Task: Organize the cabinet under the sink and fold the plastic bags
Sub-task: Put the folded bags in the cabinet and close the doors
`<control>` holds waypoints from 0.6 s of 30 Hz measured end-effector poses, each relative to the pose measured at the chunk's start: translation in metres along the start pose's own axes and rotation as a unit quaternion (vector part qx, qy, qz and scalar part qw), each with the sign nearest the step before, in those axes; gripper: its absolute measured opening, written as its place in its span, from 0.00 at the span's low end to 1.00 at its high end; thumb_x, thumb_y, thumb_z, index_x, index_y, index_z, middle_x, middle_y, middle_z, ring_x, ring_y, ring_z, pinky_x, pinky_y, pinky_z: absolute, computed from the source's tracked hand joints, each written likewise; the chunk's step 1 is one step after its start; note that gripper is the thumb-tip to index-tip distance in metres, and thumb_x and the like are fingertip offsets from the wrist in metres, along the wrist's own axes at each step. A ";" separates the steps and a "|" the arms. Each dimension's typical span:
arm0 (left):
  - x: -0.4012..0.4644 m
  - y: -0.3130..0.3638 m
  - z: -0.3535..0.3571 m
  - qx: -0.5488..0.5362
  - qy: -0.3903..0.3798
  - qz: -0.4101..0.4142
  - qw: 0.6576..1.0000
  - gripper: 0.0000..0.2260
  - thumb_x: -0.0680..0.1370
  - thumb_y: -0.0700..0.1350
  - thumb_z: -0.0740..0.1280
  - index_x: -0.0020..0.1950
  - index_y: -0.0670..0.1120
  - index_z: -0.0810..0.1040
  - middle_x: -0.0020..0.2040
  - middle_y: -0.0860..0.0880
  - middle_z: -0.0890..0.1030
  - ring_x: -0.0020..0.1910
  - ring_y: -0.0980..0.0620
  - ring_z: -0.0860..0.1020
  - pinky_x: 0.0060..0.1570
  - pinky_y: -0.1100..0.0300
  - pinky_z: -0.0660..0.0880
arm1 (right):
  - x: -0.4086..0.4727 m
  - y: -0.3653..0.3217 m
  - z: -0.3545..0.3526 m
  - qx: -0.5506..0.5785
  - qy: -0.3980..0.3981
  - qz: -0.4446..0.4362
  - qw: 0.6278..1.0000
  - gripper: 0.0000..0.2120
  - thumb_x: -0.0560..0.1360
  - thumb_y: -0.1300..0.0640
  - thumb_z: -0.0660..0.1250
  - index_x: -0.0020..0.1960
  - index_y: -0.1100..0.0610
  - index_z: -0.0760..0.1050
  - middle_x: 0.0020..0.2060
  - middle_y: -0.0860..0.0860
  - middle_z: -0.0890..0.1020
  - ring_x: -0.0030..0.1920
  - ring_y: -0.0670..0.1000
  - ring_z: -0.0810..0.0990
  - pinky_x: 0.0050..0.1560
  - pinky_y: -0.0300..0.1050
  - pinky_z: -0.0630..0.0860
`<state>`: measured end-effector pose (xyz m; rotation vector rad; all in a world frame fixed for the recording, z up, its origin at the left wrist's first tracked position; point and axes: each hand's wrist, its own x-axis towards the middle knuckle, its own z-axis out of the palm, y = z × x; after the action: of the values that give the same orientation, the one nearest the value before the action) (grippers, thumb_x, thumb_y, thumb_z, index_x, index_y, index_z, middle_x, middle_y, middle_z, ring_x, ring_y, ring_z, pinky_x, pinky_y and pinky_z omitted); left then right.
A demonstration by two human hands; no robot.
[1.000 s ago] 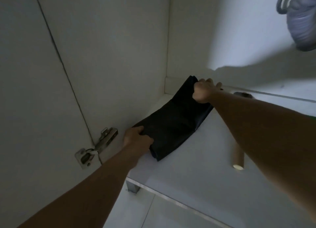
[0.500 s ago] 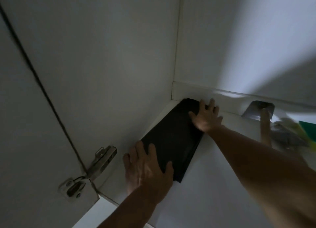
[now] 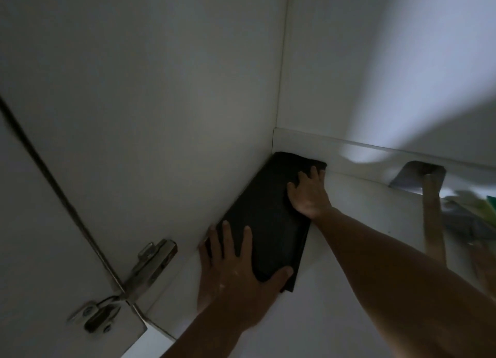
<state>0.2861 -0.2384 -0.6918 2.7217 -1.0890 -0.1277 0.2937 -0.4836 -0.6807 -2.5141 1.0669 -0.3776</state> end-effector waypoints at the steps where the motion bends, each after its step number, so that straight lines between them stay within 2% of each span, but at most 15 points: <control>1: 0.000 0.000 0.000 0.001 0.005 -0.003 1.000 0.55 0.54 0.79 0.28 0.78 0.54 0.35 0.78 0.44 0.33 0.76 0.43 0.31 0.74 0.44 0.35 | 0.002 0.001 0.002 0.006 -0.002 0.001 1.000 0.27 0.83 0.48 0.54 0.77 0.64 0.59 0.78 0.64 0.49 0.78 0.63 0.40 0.78 0.59 0.43; 6: -0.002 0.002 -0.002 0.003 0.017 -0.011 1.000 0.51 0.60 0.79 0.32 0.78 0.53 0.36 0.78 0.44 0.34 0.76 0.43 0.31 0.74 0.44 0.35 | 0.003 0.003 0.003 0.005 0.000 -0.005 1.000 0.27 0.83 0.48 0.52 0.77 0.62 0.58 0.79 0.63 0.48 0.78 0.64 0.41 0.78 0.59 0.45; 9: -0.004 0.005 -0.006 0.039 0.014 -0.008 0.999 0.51 0.60 0.78 0.30 0.78 0.53 0.37 0.78 0.43 0.35 0.75 0.42 0.31 0.73 0.41 0.34 | -0.003 0.006 0.003 -0.036 0.011 0.022 0.999 0.28 0.83 0.44 0.49 0.79 0.57 0.56 0.79 0.60 0.48 0.78 0.62 0.43 0.76 0.63 0.44; 13: -0.004 0.008 -0.008 0.042 0.025 -0.014 0.999 0.51 0.61 0.77 0.30 0.79 0.53 0.38 0.79 0.43 0.38 0.76 0.42 0.34 0.74 0.42 0.34 | -0.006 0.005 0.001 -0.040 -0.032 -0.003 0.999 0.30 0.83 0.41 0.47 0.80 0.54 0.52 0.80 0.57 0.47 0.78 0.63 0.44 0.76 0.63 0.44; 16: -0.002 0.005 -0.001 0.035 0.038 -0.008 0.999 0.53 0.60 0.77 0.26 0.80 0.51 0.42 0.79 0.41 0.42 0.77 0.40 0.38 0.73 0.43 0.37 | -0.016 0.008 -0.001 -0.050 -0.033 0.005 0.998 0.30 0.83 0.40 0.46 0.80 0.53 0.51 0.80 0.56 0.46 0.79 0.60 0.44 0.76 0.64 0.43; 18: -0.001 0.002 0.001 0.025 0.051 0.008 0.998 0.50 0.67 0.76 0.30 0.79 0.47 0.53 0.78 0.37 0.53 0.77 0.36 0.49 0.73 0.39 0.46 | -0.028 0.009 0.000 -0.073 -0.038 0.004 0.997 0.30 0.83 0.40 0.46 0.80 0.52 0.50 0.80 0.55 0.46 0.79 0.60 0.45 0.76 0.64 0.44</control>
<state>0.2839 -0.2394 -0.6928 2.7295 -1.0979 0.0406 0.2690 -0.4690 -0.6877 -2.6286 1.1112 -0.2056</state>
